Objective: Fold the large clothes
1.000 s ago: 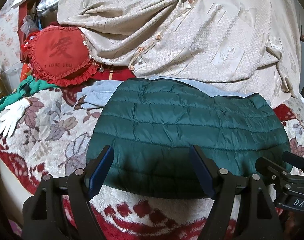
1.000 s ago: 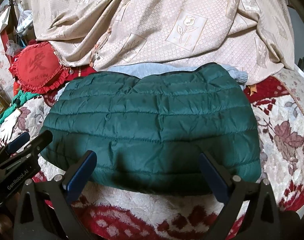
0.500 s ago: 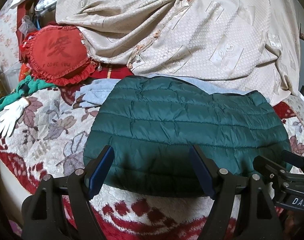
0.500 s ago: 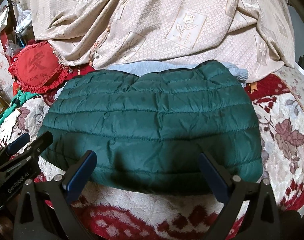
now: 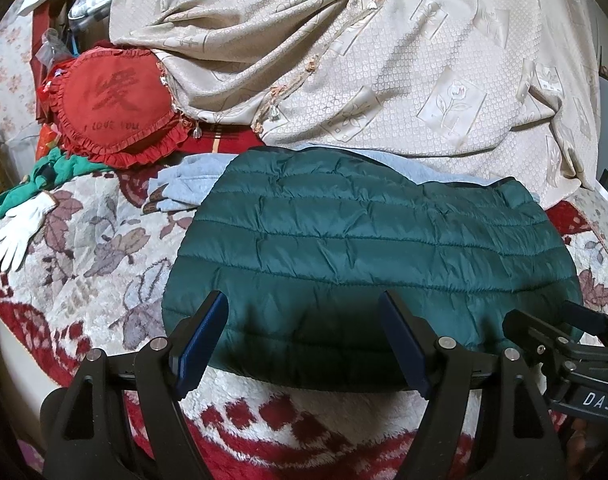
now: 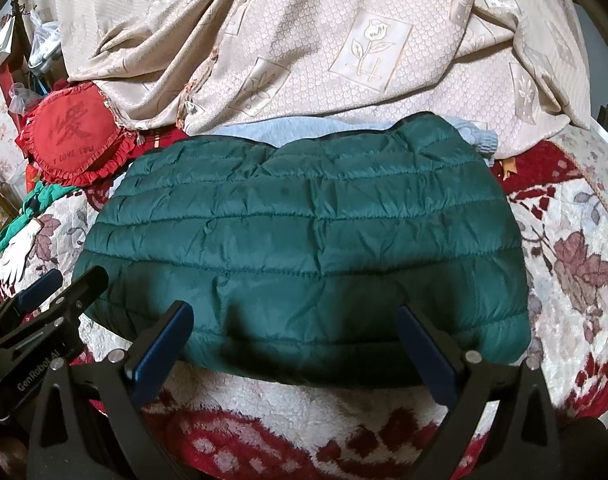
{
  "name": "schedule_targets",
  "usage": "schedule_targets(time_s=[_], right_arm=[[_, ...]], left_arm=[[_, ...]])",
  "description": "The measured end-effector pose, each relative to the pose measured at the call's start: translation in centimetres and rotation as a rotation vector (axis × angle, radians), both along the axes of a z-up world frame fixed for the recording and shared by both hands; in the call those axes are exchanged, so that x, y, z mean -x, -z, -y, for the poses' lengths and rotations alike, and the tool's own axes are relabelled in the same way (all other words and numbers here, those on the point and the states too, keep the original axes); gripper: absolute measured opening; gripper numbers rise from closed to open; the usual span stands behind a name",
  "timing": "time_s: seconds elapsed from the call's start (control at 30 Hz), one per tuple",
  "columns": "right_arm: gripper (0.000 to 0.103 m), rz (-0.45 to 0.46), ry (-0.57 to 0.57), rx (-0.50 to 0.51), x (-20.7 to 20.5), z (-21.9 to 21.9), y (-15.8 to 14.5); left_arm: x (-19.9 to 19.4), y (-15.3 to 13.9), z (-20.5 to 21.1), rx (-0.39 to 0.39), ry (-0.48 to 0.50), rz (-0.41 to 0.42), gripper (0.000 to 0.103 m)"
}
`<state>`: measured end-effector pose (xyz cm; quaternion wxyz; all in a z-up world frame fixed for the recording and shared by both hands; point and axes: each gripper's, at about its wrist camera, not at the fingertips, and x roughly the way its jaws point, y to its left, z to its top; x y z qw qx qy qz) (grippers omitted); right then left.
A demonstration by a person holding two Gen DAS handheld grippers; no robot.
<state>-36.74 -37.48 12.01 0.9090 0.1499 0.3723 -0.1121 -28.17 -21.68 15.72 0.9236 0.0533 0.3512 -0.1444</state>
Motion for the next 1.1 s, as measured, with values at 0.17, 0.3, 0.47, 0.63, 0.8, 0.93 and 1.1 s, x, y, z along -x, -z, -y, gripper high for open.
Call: schedule_targets(time_s=[0.17,0.3,0.47,0.63,0.8,0.93,1.1], right_arm=[[0.103,-0.004,-0.002,0.0,-0.1,-0.1,0.2],[0.103,-0.01,-0.004,-0.004,-0.3,-0.2,0.4],[0.103,-0.011,-0.004,-0.005,-0.3,-0.3,0.5],[0.103,-0.014,-0.005,-0.007,-0.4,-0.4,0.5],[0.103,-0.02,-0.011,-0.012,-0.7,-0.4,0.7],[0.103,-0.024,-0.014,-0.014,-0.8,-0.4,0.8],[0.103,-0.028,-0.026,-0.024,-1.2,-0.1,1.0]], left_arm=[[-0.1,0.1,0.0,0.004,0.0,-0.004,0.061],[-0.3,0.2,0.0,0.003,-0.002,-0.011,0.061],[-0.3,0.3,0.0,0.004,0.0,-0.013,0.061],[-0.5,0.5,0.0,0.003,0.002,-0.02,0.061],[-0.6,0.7,0.0,0.006,0.006,-0.028,0.061],[-0.7,0.9,0.2,0.007,0.016,-0.03,0.061],[-1.2,1.0,0.2,0.015,0.041,-0.038,0.061]])
